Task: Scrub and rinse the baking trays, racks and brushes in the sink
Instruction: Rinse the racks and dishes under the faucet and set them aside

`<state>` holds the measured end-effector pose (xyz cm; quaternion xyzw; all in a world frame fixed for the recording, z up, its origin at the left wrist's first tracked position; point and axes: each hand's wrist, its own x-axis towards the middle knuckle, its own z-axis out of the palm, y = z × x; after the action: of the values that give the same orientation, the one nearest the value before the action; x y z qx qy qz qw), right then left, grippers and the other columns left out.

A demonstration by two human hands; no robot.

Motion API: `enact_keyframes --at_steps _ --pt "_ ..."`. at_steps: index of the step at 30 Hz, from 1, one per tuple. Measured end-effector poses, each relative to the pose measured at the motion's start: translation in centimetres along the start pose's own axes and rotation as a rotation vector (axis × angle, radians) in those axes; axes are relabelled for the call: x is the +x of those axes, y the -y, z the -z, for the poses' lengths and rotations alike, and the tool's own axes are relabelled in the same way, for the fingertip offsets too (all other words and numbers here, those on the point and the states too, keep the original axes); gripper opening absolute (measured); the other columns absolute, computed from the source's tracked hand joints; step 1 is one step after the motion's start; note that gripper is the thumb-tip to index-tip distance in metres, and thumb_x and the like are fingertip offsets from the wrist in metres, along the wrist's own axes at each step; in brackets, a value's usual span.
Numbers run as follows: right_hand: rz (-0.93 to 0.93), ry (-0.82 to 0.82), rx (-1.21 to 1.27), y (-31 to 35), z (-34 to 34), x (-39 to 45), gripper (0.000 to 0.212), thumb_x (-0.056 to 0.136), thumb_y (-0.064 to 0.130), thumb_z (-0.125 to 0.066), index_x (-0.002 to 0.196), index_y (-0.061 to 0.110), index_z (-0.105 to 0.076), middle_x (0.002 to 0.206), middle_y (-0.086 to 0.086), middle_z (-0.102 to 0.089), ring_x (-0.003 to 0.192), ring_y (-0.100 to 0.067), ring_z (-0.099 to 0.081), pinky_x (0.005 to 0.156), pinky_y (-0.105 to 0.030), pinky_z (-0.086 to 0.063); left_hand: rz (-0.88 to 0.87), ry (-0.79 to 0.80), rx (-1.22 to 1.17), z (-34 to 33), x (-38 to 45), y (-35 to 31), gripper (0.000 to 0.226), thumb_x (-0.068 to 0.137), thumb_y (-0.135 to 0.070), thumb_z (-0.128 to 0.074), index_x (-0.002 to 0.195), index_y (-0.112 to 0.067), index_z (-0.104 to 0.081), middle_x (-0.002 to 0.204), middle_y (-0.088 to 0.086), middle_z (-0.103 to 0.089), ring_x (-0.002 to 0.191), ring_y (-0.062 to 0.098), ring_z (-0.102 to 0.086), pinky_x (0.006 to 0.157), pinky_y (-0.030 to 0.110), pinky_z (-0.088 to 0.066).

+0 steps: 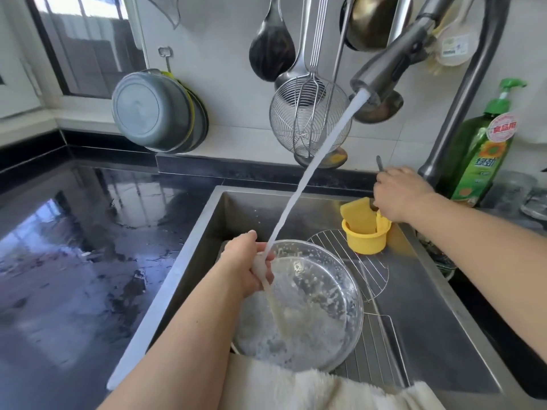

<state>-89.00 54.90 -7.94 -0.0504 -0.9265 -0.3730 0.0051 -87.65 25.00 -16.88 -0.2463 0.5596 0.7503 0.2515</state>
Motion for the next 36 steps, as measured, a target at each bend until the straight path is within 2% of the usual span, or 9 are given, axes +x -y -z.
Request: enact_keyframes --at_steps 14,17,19,21,23,28,32,34,36 --pt "-0.207 0.1 -0.029 1.1 0.4 -0.2 0.041 0.101 0.038 -0.051 0.137 0.022 -0.062 0.149 -0.007 -0.045 0.142 -0.038 -0.03 0.112 -0.055 -0.028 0.037 0.175 0.023 -0.1 -0.2 -0.3 0.027 0.104 -0.032 -0.049 0.095 -0.009 -0.059 0.065 0.005 -0.055 0.058 0.016 -0.047 0.057 0.03 -0.044" --pt "-0.142 -0.025 0.342 3.0 2.3 -1.2 0.034 0.098 0.03 -0.052 0.127 0.022 -0.067 0.141 -0.009 -0.052 0.134 -0.035 -0.038 0.11 -0.051 -0.037 -0.039 0.25 0.047 -0.5 -0.8 0.0 0.008 0.099 -0.005 -0.05 0.097 -0.01 -0.055 0.072 0.006 -0.051 0.062 0.015 -0.044 0.061 0.029 -0.039" --pt "-0.067 -0.094 0.766 5.2 4.3 -3.7 0.029 0.099 0.033 -0.053 0.116 0.021 -0.073 0.124 -0.006 -0.064 0.117 -0.029 -0.053 0.099 -0.043 -0.048 -0.137 0.3 0.036 -0.8 -0.9 0.2 0.023 0.098 0.01 -0.048 0.109 -0.007 -0.058 0.081 0.009 -0.054 0.066 0.016 -0.048 0.062 0.029 -0.038" --pt "0.049 0.097 1.146 7.7 6.1 -6.9 0.021 0.096 0.035 -0.062 0.101 0.023 -0.078 0.105 0.004 -0.073 0.099 -0.019 -0.065 0.09 -0.037 -0.054 -0.242 0.357 -0.042 -1.2 -0.9 0.3 0.029 0.099 0.013 -0.05 0.119 -0.006 -0.058 0.091 0.012 -0.059 0.071 0.018 -0.057 0.063 0.029 -0.044" --pt "0.168 0.239 1.265 10.0 6.9 -9.5 0.019 0.093 0.037 -0.068 0.096 0.021 -0.079 0.093 0.002 -0.074 0.084 -0.013 -0.064 0.083 -0.037 -0.053 -0.328 0.416 -0.141 -1.5 -0.9 0.4 0.026 0.101 0.01 -0.052 0.121 -0.005 -0.058 0.095 0.014 -0.06 0.075 0.019 -0.063 0.065 0.029 -0.05" --pt "0.08 0.02 1.166 12.7 5.9 -10.3 0.045 0.089 0.038 -0.071 0.05 0.025 -0.054 0.057 0.001 -0.046 0.061 -0.015 -0.043 0.051 -0.029 -0.028 -0.426 0.545 -0.235 -2.4 -2.3 0.7 0.028 0.101 0.006 -0.057 0.126 -0.004 -0.058 0.099 0.016 -0.063 0.089 0.025 -0.065 0.074 0.033 -0.059" --pt "0.06 -0.122 1.1 12.5 5.2 -10.4 0.032 0.095 0.036 -0.064 0.066 0.023 -0.065 0.078 0.001 -0.049 0.081 -0.02 -0.047 0.06 -0.033 -0.031 -0.488 0.603 -0.206 -3.0 -3.3 0.8 0.029 0.101 -0.007 -0.059 0.13 -0.008 -0.059 0.112 0.016 -0.066 0.106 0.028 -0.065 0.098 0.04 -0.054" --pt "-0.021 -0.2 1.158 10.8 4.5 -10.1 0.029 0.099 0.034 -0.062 0.078 0.016 -0.072 0.083 0.001 -0.051 0.08 -0.019 -0.049 0.068 -0.035 -0.038 -0.541 0.471 -0.012 -2.7 -2.7 0.8 0.024 0.103 -0.02 -0.06 0.127 -0.016 -0.064 0.118 0.012 -0.071 0.11 0.024 -0.067 0.102 0.042 -0.051" --pt "-0.187 -0.356 1.281 8.0 3.8 -9.0 0.026 0.1 0.031 -0.062 0.084 0.016 -0.075 0.079 0.003 -0.054 0.072 -0.012 -0.05 0.064 -0.033 -0.037 -0.589 0.175 0.297 -2.1 -1.5 0.9 0.02 0.103 -0.021 -0.06 0.122 -0.019 -0.068 0.113 0.008 -0.072 0.107 0.024 -0.068 0.098 0.043 -0.055"
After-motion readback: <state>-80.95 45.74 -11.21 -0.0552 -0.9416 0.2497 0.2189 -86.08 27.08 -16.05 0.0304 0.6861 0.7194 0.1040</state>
